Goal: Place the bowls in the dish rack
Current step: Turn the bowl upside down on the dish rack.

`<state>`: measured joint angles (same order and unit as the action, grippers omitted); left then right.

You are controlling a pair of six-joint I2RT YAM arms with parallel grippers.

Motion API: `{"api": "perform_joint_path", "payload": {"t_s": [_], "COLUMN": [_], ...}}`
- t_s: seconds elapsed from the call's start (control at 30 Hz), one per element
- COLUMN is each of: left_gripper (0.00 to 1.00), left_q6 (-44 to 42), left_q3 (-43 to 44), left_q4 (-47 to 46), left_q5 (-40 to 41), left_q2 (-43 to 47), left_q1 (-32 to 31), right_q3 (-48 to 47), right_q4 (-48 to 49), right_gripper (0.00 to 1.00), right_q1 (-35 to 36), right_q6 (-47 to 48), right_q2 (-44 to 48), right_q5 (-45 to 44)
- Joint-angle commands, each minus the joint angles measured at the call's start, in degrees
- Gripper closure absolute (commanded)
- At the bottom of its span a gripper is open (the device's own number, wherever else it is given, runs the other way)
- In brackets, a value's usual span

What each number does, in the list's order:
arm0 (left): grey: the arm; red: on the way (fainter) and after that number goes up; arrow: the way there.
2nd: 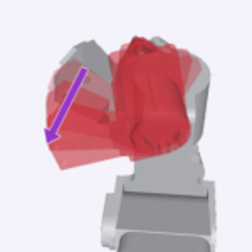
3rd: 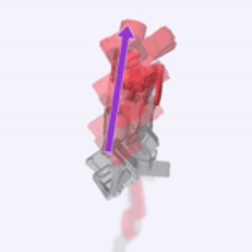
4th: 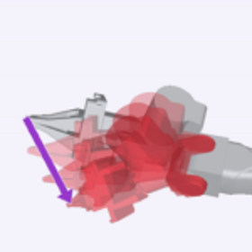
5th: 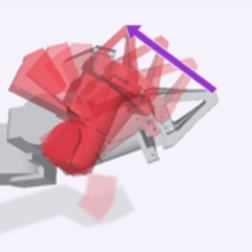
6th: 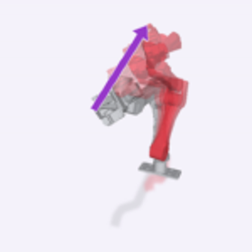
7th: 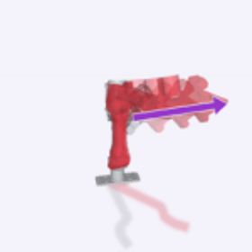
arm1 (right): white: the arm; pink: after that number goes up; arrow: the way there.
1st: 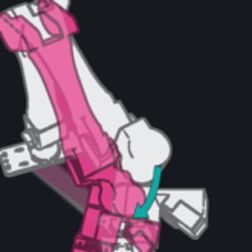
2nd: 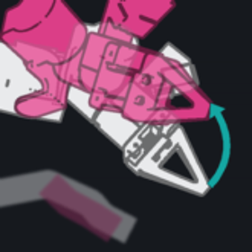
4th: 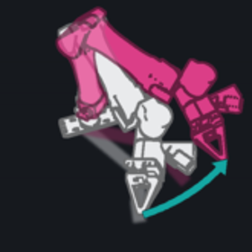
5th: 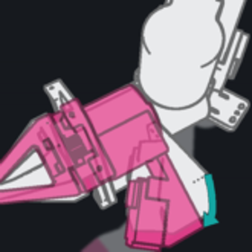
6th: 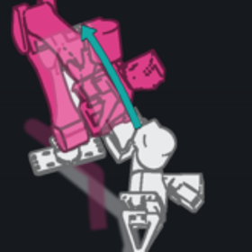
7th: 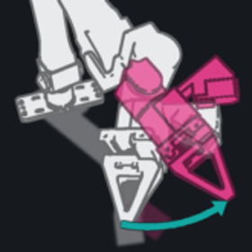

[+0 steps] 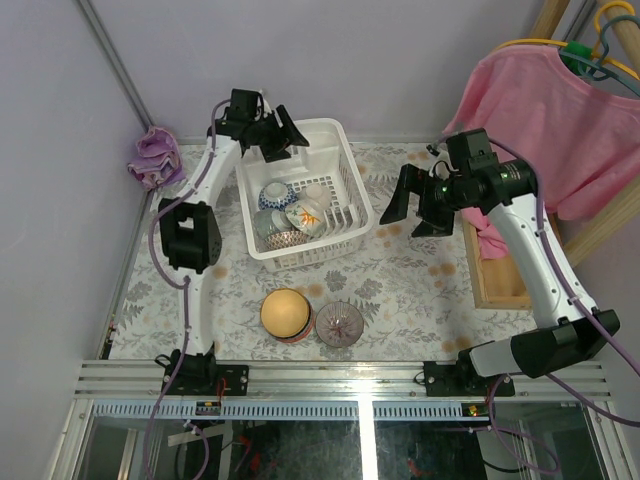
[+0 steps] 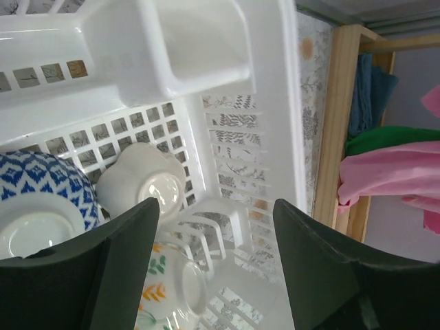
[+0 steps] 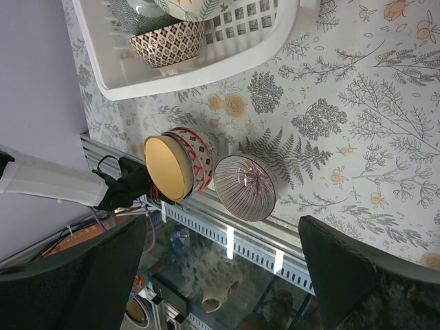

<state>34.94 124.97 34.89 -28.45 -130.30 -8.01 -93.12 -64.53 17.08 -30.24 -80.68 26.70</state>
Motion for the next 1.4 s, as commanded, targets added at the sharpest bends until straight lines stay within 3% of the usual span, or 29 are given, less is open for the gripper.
{"api": "perform_joint_path", "payload": {"t_s": [0.0, 0.37, 0.43, 0.47, 0.7, 0.97, 1.37], "left_gripper": [0.33, 0.25, 0.03, 0.0, 0.0, 0.02, 0.23], "left_q6": [-4.5, -6.7, -5.5, -4.5, 9.0, 21.1, 23.0], "left_q3": [2.0, -10.9, -13.0, -14.3, -26.9, -36.1, -47.2], "left_q4": [4.7, 28.6, 33.9, 36.1, 42.5, 44.2, 38.4], "left_q5": [3.9, 15.8, 20.1, 21.8, 26.3, 30.6, 29.8], "left_q2": [8.1, 30.0, 33.9, 35.4, 47.4, 52.3, 54.9], "left_q1": [-3.0, -12.1, -15.2, -17.1, -30.0, -44.9, -47.2], "right_q3": [0.1, 1.8, 2.3, 2.5, 2.6, 3.0, 4.1], "right_q4": [-1.4, -1.3, -1.5, -1.6, -3.0, -3.1, -2.9], "right_gripper": [0.01, 0.01, 0.01, 0.01, 0.01, 0.01, 0.01], "right_q1": [-0.3, -0.3, -0.3, -0.3, -0.3, -0.4, -0.3], "right_q6": [0.0, -1.6, -1.9, -2.1, -2.0, -1.3, -0.8], "right_q2": [1.9, 4.7, 5.3, 5.6, 6.9, 7.0, 7.3], "right_q5": [3.8, 2.4, 2.3, 2.3, 2.1, 2.6, 2.2]}}
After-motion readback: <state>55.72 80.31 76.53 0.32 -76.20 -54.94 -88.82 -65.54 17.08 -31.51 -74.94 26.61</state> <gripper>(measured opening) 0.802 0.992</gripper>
